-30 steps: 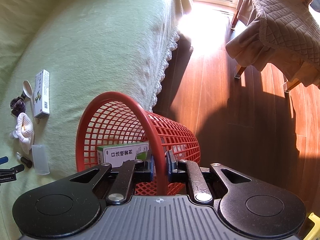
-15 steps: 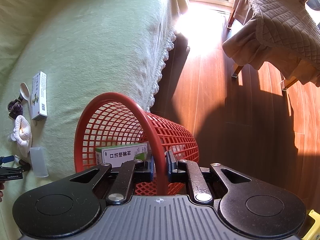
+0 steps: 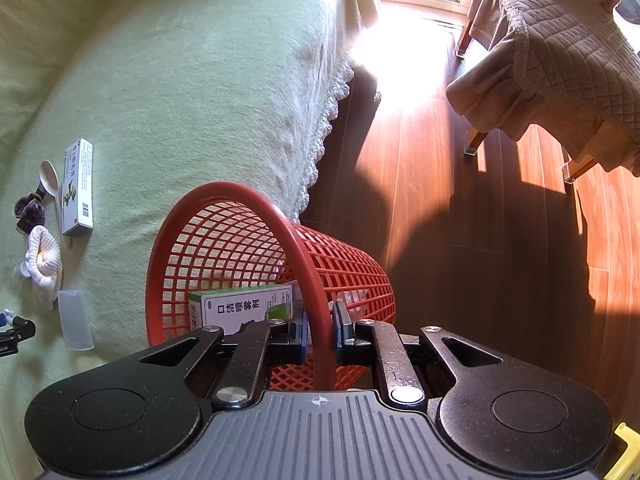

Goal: Organize objects
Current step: 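Grasp the black spray bottle with the left tool, then carry the spray bottle over the red basket and open the left tool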

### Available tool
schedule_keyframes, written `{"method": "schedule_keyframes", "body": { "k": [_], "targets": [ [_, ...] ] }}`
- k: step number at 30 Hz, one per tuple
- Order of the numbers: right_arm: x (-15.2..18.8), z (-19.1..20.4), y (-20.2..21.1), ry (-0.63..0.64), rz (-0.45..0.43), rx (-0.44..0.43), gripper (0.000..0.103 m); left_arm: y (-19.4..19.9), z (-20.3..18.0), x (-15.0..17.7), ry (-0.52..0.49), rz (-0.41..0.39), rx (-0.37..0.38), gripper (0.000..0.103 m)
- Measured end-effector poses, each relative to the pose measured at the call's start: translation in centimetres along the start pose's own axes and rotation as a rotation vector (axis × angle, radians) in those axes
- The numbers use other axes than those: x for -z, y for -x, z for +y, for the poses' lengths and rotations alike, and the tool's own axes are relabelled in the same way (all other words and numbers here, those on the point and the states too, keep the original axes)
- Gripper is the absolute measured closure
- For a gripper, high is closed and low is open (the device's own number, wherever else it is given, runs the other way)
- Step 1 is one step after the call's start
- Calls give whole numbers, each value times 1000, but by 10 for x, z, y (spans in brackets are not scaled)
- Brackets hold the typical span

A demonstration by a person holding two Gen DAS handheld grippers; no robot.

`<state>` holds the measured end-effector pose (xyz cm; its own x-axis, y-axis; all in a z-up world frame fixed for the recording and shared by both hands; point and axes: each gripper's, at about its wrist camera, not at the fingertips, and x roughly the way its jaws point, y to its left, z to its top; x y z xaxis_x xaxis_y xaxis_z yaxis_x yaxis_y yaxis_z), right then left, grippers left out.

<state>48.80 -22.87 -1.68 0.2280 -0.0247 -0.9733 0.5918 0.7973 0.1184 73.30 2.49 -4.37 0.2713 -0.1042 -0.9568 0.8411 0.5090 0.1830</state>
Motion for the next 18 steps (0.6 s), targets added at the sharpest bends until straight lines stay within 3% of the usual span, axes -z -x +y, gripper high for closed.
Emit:
{"method": "schedule_keyframes", "body": {
  "k": [6, 14, 18],
  "targets": [
    [1, 1, 0, 7, -3, -5, 94, 41, -41, -13, 45, -8, 50, 17],
    [2, 2, 0, 25, -5, -10, 94, 74, -112, -36, 110, -9, 175, 17],
    [2, 6, 1, 45, -8, -10, 94, 86, -149, -44, 81, -14, 214, 17]
  ]
}}
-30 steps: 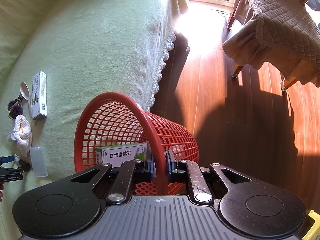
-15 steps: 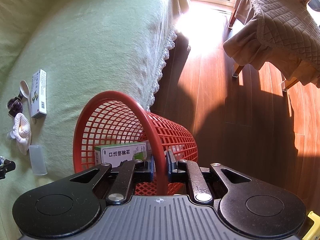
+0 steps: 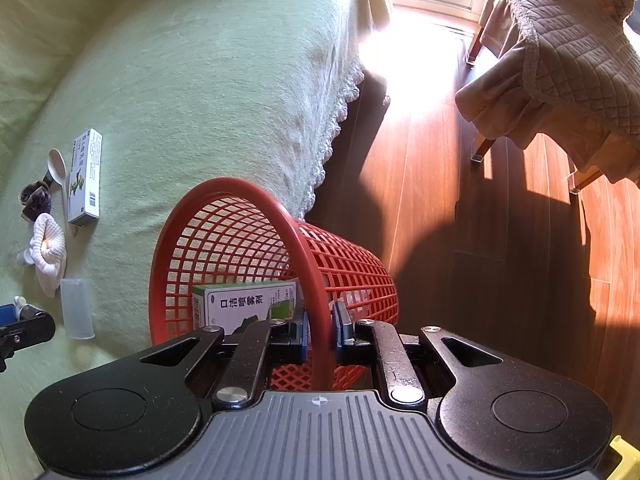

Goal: Organize objects
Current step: 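Carry the spray bottle over the red basket and open the left tool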

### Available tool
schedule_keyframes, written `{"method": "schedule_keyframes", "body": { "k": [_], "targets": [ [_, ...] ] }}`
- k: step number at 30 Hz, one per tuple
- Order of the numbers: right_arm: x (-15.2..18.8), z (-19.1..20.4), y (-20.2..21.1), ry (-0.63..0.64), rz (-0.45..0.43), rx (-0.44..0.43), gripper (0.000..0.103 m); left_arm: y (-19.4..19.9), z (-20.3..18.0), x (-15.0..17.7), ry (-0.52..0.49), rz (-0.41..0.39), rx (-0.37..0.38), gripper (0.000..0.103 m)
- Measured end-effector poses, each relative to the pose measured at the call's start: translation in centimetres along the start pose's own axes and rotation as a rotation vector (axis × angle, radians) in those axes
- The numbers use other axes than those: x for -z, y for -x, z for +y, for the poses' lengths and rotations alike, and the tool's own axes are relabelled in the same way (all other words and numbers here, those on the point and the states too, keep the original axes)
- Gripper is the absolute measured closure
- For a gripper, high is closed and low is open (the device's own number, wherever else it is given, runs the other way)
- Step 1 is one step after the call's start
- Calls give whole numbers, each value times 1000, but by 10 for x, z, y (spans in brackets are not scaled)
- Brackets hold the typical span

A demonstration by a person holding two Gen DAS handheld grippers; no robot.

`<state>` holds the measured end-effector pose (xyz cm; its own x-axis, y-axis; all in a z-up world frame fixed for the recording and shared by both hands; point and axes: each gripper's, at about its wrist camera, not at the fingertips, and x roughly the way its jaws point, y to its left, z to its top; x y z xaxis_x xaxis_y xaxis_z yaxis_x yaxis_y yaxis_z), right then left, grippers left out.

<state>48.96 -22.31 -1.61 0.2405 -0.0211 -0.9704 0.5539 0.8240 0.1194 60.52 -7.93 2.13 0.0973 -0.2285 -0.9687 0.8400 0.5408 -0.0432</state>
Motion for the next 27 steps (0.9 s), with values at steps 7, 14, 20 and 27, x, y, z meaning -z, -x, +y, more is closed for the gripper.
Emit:
{"method": "schedule_keyframes", "body": {
  "k": [7, 14, 20, 27],
  "targets": [
    [0, 1, 2, 8, -8, -7, 94, 5, -49, -6, -49, -13, 40, 17],
    [0, -1, 3, 19, -11, -16, 94, 2, -74, -11, -83, -12, 49, 17],
    [0, -3, 2, 18, -12, -22, 94, -7, -90, -11, -113, 6, 52, 17],
    [-1, -3, 3, 15, -12, -26, 94, -18, -99, -14, -113, 19, 38, 17]
  ]
}}
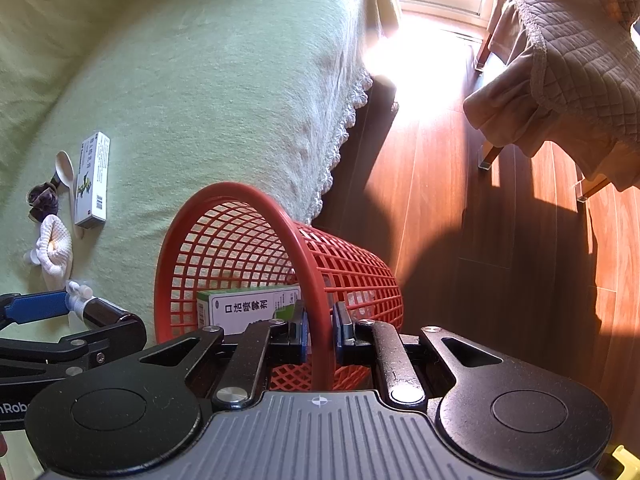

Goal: Organize objects
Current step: 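Carry the spray bottle over the red basket and open the left tool, then move the left tool to the clear plastic cup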

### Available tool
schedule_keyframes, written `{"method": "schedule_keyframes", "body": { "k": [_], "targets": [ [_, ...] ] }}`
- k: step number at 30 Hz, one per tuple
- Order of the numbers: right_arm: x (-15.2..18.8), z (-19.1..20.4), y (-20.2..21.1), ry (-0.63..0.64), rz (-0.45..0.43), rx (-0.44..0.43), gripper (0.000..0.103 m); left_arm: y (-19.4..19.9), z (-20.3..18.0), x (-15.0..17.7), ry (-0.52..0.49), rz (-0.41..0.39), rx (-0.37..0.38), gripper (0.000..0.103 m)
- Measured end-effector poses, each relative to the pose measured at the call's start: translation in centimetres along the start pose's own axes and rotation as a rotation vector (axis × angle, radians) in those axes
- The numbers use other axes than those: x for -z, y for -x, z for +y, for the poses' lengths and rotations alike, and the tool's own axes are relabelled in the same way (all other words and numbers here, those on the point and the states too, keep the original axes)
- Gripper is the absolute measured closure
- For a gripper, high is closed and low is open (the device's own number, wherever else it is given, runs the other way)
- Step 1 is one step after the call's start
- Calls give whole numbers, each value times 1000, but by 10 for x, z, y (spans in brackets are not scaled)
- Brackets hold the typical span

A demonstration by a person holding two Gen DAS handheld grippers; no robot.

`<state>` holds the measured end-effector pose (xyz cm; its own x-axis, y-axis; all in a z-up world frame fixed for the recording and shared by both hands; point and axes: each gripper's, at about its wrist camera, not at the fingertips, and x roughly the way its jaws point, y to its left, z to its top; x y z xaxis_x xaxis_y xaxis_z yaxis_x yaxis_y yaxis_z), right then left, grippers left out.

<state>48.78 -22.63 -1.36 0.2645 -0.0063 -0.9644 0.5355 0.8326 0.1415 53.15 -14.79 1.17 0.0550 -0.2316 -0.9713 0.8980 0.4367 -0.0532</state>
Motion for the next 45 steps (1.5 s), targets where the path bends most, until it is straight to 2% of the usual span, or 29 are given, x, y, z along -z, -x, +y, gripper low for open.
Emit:
{"method": "schedule_keyframes", "body": {
  "k": [14, 20, 27, 30, 35, 45],
  "targets": [
    [0, 0, 0, 1, 1, -1, 94, -17, -10, -9, -25, 20, -2, 17],
    [0, 0, 0, 1, 0, 0, 94, -20, -13, -10, -1, 49, 93, 16],
    [-1, 1, -1, 5, -2, 2, 94, -13, -5, -5, 13, 22, 128, 11],
    [-1, 1, -1, 8, -1, 1, 94, -8, 2, 2, 2, 3, 120, 11],
    [-1, 0, -2, 5, 1, -1, 94, -1, 31, 17, 35, -15, 65, 11],
    [-2, -1, -2, -2, 1, 1, 94, -2, 126, 60, 98, -14, -155, 13]
  ]
}}
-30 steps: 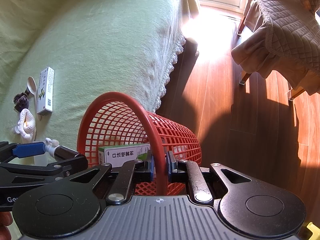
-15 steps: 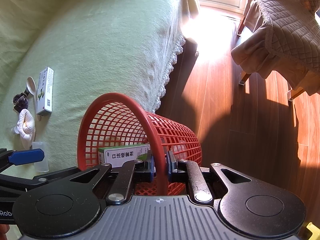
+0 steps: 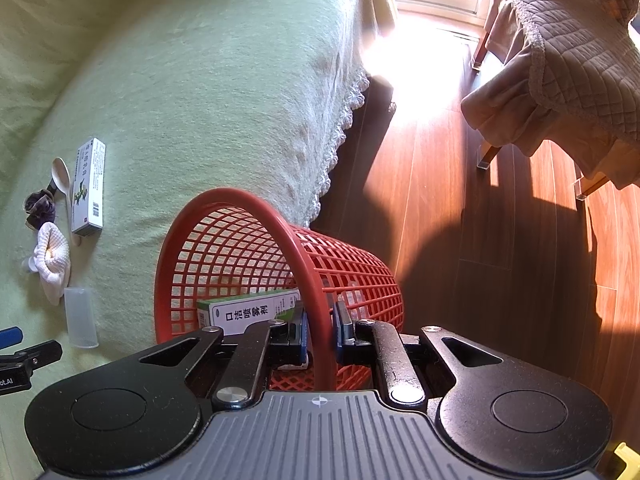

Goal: Organize objects
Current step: 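Move the left tool to the clear plastic cup, then grasp the clear plastic cup with the left tool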

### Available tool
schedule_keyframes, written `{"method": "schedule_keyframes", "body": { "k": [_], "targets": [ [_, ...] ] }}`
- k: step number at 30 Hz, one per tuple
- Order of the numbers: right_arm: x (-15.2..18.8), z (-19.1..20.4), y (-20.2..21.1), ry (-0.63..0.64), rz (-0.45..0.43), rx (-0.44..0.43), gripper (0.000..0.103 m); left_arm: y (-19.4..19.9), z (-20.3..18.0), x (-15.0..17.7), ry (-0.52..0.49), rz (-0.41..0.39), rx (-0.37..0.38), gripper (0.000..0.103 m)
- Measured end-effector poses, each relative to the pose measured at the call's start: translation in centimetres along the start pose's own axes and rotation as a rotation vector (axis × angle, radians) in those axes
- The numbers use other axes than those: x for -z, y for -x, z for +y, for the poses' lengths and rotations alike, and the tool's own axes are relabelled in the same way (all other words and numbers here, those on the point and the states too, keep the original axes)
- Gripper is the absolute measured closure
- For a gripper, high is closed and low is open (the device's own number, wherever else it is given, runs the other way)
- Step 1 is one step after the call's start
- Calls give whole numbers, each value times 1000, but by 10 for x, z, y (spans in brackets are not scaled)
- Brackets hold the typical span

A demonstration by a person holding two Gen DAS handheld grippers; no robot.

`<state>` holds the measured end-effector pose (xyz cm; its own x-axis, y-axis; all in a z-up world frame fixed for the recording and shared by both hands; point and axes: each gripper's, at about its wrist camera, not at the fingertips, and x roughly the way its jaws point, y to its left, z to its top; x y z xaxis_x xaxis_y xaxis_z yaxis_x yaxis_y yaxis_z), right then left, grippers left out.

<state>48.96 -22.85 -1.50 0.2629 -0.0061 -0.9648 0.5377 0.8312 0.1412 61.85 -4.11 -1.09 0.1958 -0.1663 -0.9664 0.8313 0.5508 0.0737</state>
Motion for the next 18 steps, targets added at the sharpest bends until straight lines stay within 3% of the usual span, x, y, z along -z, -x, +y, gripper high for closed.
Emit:
{"method": "schedule_keyframes", "body": {
  "k": [5, 9, 18],
  "targets": [
    [0, 0, 0, 2, 2, 3, 94, -17, 27, 8, -2, 4, -54, 14],
    [-1, 1, 0, -2, 2, 7, 94, -29, 33, 7, -5, 2, -50, 15],
    [0, 2, 0, -3, 0, 16, 94, -63, 28, -3, -42, 11, -9, 27]
  ]
}}
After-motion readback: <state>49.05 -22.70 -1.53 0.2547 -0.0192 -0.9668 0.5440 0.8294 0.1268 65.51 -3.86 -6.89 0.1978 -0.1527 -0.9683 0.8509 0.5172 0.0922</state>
